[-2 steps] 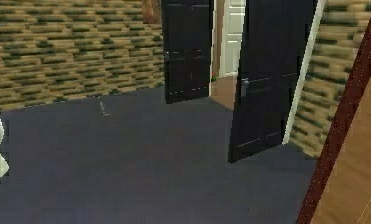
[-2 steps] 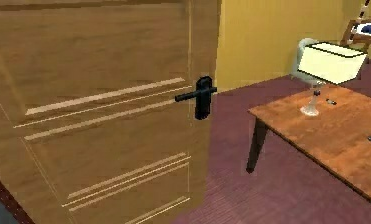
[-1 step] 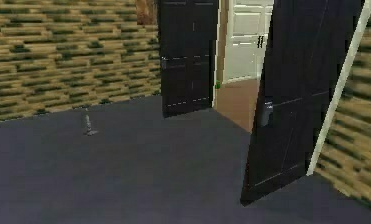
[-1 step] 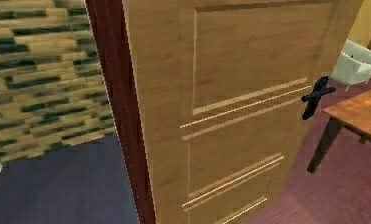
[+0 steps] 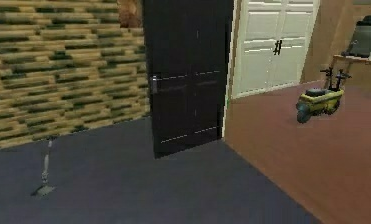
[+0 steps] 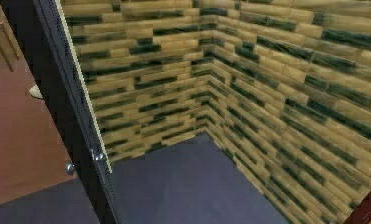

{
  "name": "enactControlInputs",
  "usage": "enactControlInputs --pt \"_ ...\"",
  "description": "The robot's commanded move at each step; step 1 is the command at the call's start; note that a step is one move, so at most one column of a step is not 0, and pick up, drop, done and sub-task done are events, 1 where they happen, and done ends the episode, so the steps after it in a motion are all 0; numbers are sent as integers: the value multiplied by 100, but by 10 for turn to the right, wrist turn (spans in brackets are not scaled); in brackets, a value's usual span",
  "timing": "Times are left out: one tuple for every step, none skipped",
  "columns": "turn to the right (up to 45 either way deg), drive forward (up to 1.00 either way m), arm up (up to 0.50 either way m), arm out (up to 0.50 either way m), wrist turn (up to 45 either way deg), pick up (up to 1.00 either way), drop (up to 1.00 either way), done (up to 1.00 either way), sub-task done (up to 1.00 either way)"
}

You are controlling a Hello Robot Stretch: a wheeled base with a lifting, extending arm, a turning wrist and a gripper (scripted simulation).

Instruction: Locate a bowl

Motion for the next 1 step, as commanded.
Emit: enactControlInputs --pt "-60 0 0 0 0 0 0 0 0"
